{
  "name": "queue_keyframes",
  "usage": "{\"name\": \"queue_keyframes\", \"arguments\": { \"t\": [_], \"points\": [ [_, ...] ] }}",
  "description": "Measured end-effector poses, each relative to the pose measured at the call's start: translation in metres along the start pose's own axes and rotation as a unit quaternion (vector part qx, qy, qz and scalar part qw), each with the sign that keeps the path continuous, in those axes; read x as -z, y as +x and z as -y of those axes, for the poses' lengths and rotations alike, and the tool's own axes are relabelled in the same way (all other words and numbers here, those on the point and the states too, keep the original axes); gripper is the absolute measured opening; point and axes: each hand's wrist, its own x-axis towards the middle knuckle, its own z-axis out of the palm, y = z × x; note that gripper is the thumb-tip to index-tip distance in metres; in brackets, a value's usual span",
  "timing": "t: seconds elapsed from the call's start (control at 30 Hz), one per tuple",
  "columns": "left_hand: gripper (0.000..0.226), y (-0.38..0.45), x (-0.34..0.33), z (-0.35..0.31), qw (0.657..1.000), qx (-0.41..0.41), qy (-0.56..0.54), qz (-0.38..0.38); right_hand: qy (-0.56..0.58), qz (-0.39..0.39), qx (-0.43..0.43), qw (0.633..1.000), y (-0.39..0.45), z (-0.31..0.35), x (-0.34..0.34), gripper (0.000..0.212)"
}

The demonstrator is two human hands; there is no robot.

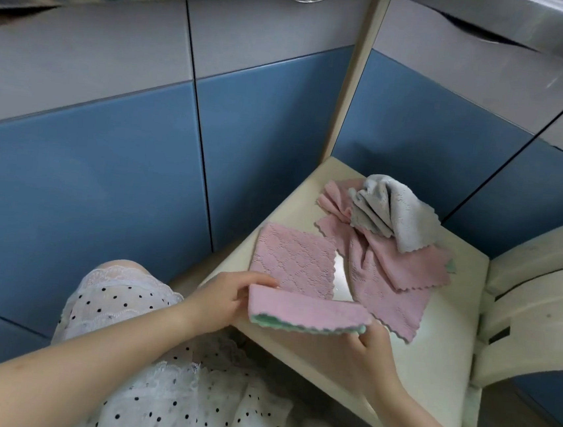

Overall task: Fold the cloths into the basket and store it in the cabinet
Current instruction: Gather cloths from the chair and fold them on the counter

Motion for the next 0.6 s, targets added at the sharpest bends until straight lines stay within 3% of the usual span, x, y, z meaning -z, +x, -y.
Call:
{"name": "queue_keyframes", "arguments": {
  "t": [0.03, 0.17, 0.27, 0.37, 0.6],
  "points": [
    [0.026, 0.003, 0.000, -0.006, 0.997, 0.019, -0.061, -0.044, -0.006, -0.026, -0.018, 0.999, 0.009, 0.005, -0.002, 0.028],
    [0.018, 0.021, -0.003, -0.021, 0.972, 0.084, -0.169, -0.141, 0.012, -0.021, -0.062, 0.998, 0.047, 0.015, -0.010, 0.020],
    [0.012, 0.035, -0.005, -0.015, 0.964, 0.169, -0.143, -0.145, -0.022, -0.024, -0.091, 0.995, 0.069, 0.008, -0.016, 0.030],
    [0.021, 0.045, -0.004, -0.012, 0.954, 0.229, -0.124, -0.150, -0.054, 0.006, -0.126, 0.990, 0.087, 0.005, -0.019, 0.033],
    [0.023, 0.059, -0.002, -0.008, 0.939, 0.294, -0.106, -0.142, -0.156, 0.035, -0.103, 0.982, 0.104, 0.003, -0.020, 0.027]
  ]
}}
